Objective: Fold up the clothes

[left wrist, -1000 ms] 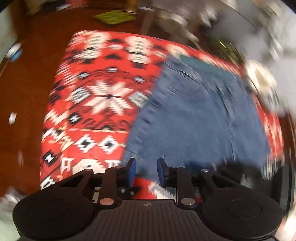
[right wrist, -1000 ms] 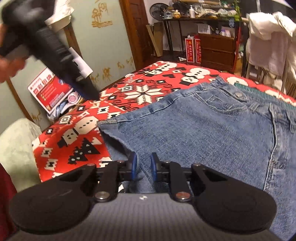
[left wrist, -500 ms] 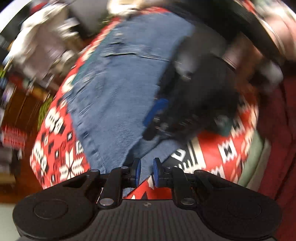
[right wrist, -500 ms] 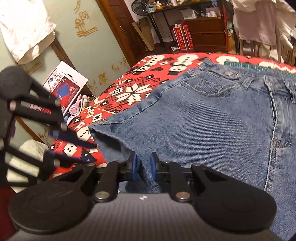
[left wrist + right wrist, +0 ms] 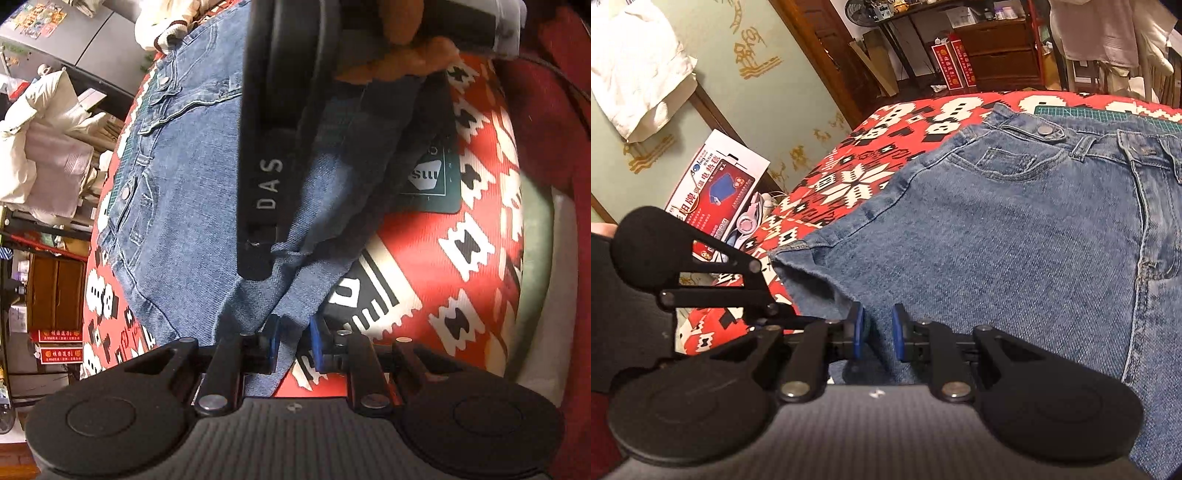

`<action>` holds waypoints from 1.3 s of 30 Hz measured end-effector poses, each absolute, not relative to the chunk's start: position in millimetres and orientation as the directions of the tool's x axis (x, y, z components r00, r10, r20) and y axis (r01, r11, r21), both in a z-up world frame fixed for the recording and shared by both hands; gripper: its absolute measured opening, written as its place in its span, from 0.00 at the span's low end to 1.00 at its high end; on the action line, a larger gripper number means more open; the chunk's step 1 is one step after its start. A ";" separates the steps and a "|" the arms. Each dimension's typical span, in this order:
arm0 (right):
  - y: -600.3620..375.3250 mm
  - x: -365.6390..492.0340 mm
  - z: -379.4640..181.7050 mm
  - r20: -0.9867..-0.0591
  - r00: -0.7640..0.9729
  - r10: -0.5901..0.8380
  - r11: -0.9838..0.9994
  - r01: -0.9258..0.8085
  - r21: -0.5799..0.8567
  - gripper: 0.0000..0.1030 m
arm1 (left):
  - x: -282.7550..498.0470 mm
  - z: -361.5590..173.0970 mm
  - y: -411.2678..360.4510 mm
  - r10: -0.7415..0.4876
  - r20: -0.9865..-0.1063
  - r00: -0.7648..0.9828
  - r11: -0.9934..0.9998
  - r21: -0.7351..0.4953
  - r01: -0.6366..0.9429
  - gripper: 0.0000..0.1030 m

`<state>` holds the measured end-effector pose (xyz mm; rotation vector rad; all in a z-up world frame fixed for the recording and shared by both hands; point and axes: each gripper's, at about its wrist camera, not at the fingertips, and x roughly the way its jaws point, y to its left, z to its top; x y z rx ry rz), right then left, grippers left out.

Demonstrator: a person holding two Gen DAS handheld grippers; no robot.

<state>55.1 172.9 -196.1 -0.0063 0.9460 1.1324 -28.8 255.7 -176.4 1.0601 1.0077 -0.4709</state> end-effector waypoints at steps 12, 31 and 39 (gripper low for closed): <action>165.7 62.5 -186.8 -0.616 0.060 0.786 0.452 -0.737 0.504 0.22 | -47.9 -174.1 256.9 0.119 -0.842 0.527 0.360 0.531 0.767 0.03; 185.3 35.4 -197.9 -0.671 -0.036 0.741 0.352 -0.829 0.434 0.22 | -42.5 -170.7 267.3 0.106 -0.894 0.435 0.501 0.426 0.753 0.03; 185.2 8.5 -184.2 -0.689 0.015 0.725 0.287 -0.915 0.282 0.22 | -49.2 -164.4 293.2 0.155 -0.883 0.443 0.569 0.447 0.691 0.05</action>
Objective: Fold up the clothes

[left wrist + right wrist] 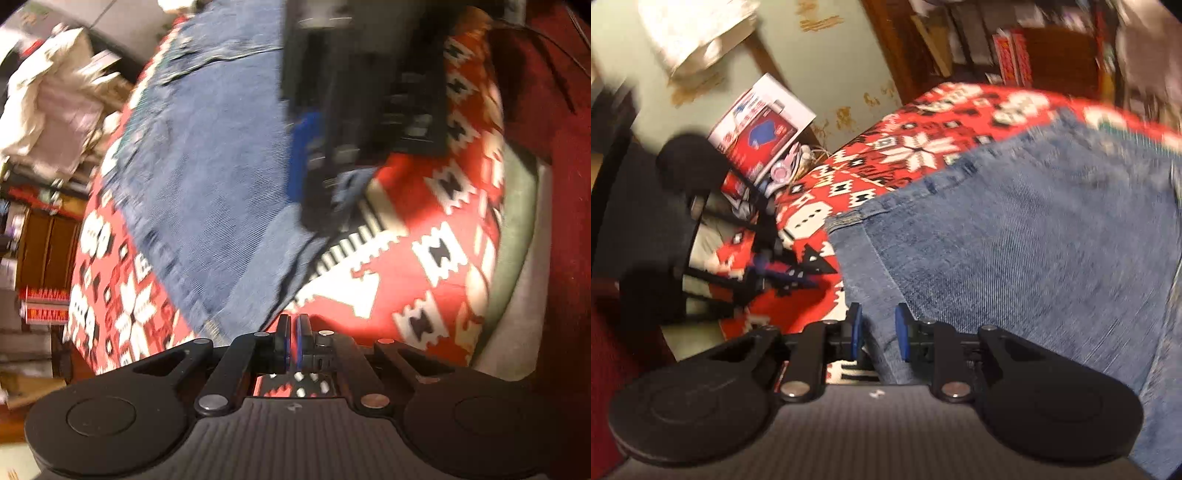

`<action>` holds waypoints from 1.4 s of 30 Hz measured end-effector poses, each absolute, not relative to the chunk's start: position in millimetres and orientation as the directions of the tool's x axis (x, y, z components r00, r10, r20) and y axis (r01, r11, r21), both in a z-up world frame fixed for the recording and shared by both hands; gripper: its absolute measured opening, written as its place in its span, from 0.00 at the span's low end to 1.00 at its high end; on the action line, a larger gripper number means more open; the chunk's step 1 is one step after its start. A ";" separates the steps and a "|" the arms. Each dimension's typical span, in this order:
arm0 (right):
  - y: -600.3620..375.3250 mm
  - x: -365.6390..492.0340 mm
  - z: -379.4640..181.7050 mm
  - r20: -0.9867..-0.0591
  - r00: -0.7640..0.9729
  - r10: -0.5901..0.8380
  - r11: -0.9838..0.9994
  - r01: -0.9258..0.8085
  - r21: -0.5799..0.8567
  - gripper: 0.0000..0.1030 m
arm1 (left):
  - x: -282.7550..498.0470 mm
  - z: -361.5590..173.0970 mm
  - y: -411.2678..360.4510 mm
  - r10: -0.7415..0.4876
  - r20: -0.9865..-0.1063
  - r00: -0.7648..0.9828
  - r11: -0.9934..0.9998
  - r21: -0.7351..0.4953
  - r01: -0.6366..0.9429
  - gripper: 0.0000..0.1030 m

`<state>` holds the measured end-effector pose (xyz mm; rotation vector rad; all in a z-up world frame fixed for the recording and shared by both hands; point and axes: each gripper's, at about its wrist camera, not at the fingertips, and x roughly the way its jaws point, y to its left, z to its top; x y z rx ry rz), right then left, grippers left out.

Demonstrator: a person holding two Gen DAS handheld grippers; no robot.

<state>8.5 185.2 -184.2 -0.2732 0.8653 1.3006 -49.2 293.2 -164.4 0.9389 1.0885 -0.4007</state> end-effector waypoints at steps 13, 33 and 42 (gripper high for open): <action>196.3 -21.5 -190.0 -0.691 0.134 0.710 0.261 -0.962 0.081 0.11 | -35.1 -156.7 347.4 0.173 -0.858 0.483 0.837 0.387 0.387 0.13; 187.4 -15.1 -184.3 -0.694 0.034 0.720 0.280 -0.928 0.244 0.02 | -31.4 -168.2 371.6 0.208 -0.835 0.509 0.915 0.350 0.200 0.03; 132.5 -1.6 -155.9 -0.724 0.147 0.674 0.410 -0.890 0.201 0.07 | -42.1 -136.3 383.6 0.198 -0.824 0.531 0.943 0.308 0.128 0.03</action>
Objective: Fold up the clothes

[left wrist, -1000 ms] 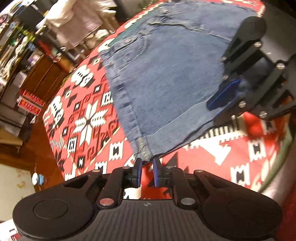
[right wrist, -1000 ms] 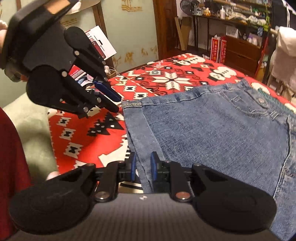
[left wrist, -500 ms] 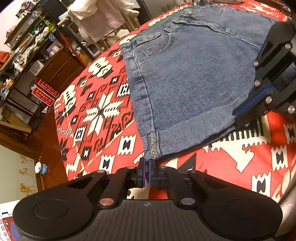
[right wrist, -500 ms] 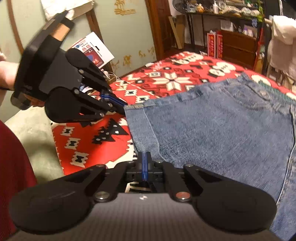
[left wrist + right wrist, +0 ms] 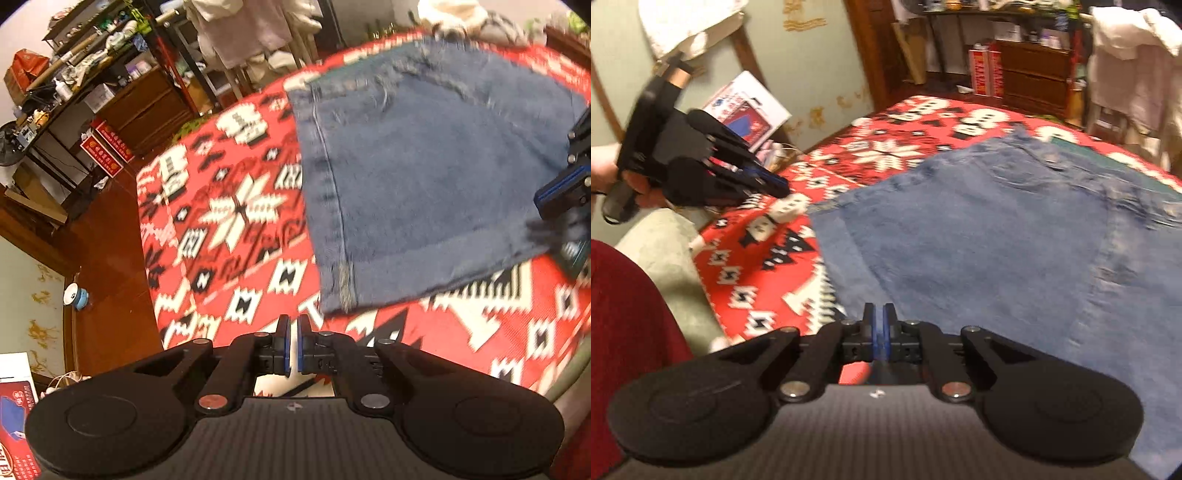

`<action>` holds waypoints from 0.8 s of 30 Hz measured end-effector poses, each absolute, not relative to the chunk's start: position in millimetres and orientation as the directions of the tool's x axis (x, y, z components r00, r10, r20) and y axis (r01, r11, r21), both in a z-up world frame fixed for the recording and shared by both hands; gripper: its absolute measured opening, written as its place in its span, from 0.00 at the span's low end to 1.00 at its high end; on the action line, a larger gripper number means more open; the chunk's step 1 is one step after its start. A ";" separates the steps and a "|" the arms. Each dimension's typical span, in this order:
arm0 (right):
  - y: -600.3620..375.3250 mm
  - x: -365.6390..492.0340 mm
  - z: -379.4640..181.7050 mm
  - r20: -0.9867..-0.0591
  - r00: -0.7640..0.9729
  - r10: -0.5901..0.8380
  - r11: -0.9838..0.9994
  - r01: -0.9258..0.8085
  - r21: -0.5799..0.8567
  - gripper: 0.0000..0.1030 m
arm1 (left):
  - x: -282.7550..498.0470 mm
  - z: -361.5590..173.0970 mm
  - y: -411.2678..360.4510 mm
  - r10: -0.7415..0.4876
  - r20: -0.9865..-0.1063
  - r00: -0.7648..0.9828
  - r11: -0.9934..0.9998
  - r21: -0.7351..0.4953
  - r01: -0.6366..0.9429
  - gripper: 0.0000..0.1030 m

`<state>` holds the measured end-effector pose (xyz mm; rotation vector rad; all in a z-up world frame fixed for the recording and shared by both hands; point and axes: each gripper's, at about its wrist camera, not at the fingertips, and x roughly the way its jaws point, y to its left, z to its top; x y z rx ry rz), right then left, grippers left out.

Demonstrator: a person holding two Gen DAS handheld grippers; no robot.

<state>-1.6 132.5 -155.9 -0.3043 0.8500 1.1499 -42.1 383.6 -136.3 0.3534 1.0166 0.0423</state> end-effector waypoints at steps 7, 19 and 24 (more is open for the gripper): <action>108.5 -15.1 -155.5 -0.758 0.248 0.604 0.476 -0.875 0.093 0.08 | -6.3 -120.2 366.8 0.115 -0.856 0.504 0.976 0.191 0.101 0.05; 118.3 -67.8 -167.0 -0.802 0.358 0.478 0.374 -0.909 -0.183 0.11 | 20.1 -144.5 344.3 0.053 -0.948 0.312 0.996 0.074 0.055 0.08; 127.0 -74.7 -171.6 -0.802 0.399 0.446 0.338 -0.904 -0.262 0.17 | 21.7 -155.0 350.0 0.056 -0.954 0.296 0.998 0.055 -0.011 0.08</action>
